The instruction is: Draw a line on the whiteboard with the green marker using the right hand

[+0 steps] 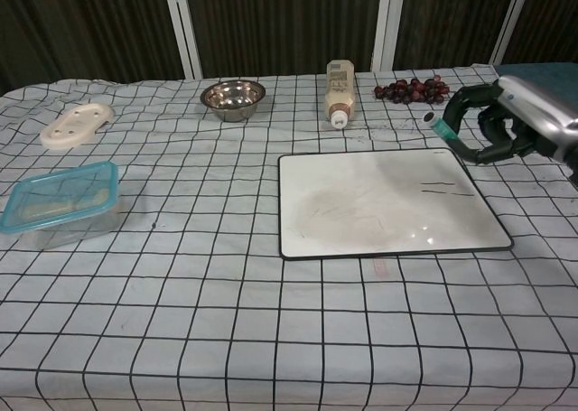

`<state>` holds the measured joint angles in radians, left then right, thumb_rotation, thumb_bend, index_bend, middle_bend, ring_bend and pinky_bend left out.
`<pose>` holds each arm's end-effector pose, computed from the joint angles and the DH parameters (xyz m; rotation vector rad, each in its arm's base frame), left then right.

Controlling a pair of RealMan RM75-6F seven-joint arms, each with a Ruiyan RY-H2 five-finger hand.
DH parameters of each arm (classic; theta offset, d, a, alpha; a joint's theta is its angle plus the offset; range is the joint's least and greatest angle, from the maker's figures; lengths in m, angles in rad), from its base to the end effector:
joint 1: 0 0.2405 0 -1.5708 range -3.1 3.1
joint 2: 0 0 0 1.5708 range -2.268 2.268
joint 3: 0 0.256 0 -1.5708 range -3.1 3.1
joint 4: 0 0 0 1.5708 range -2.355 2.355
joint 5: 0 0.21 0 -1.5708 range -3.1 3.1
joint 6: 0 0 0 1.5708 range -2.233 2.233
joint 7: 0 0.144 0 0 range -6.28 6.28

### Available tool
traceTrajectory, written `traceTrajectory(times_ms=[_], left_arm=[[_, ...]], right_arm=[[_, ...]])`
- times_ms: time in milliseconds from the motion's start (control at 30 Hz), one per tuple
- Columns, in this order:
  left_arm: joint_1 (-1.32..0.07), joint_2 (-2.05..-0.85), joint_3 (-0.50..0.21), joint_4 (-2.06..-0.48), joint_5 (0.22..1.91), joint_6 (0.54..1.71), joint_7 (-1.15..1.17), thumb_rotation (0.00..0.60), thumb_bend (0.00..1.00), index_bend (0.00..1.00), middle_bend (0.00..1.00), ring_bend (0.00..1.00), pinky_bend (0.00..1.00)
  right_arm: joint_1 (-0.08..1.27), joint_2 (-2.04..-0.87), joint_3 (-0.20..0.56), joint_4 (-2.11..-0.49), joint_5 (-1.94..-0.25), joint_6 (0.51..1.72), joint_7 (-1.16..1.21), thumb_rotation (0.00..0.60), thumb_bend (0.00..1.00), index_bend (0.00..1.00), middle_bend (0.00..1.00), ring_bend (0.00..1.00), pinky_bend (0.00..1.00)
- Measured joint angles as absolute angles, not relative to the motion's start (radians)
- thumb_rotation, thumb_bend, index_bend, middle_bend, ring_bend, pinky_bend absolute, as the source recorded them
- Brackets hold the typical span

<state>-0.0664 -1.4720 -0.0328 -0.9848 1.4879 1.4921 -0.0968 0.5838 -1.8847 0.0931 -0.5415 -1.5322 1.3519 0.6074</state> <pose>-0.3927 0.1753 0.1066 -1.3871 -0.7883 -0.7435 -0.2589 -0.3520 -0.0042 1.5609 -0.9444 1.3846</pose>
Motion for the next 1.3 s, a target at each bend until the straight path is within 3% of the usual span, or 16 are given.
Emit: traceTrajectory(times_ms=[233,400,700,967,1167,1300], left_arm=[[-0.058,-1.467,-0.032,-0.996,1.494,1.513,-0.090,0.600,0.37,0.00,0.00,0.00,0.04],[-0.063,-1.467,-0.031,-1.003,1.497,1.506,-0.081,0.600,0.38,0.00,0.00,0.00,0.04],[-0.071,-1.468,-0.033,-1.014,1.495,1.493,-0.065,0.600,0.37,0.00,0.00,0.00,0.04],[-0.068,-1.465,-0.031,-1.019,1.501,1.507,-0.068,0.600,0.37,0.00,0.00,0.00,0.04],[-0.057,-1.447,-0.033,-1.050,1.506,1.542,-0.064,0.600,0.37,0.00,0.00,0.00,0.04],[-0.036,-1.415,-0.040,-1.123,1.504,1.587,-0.029,0.600,0.38,0.00,0.00,0.00,0.04]], right_arm=[[0.541,-1.764,0.050,-0.590,-1.554,1.343,0.401,0.600,0.35,0.95,0.77,0.72,0.78],[0.506,-1.691,0.009,-0.589,-1.550,1.231,0.248,0.600,0.35,0.78,0.65,0.60,0.71],[0.487,-1.665,-0.031,-0.540,-1.534,1.057,0.220,0.600,0.35,0.48,0.43,0.41,0.60],[0.471,-1.623,-0.035,-0.600,-1.540,1.078,0.212,0.600,0.34,0.29,0.33,0.36,0.59],[0.436,-1.538,-0.026,-0.768,-1.543,1.171,0.190,0.600,0.34,0.18,0.27,0.32,0.58],[0.377,-1.446,-0.022,-0.961,-1.540,1.285,0.132,0.600,0.34,0.11,0.16,0.18,0.39]])
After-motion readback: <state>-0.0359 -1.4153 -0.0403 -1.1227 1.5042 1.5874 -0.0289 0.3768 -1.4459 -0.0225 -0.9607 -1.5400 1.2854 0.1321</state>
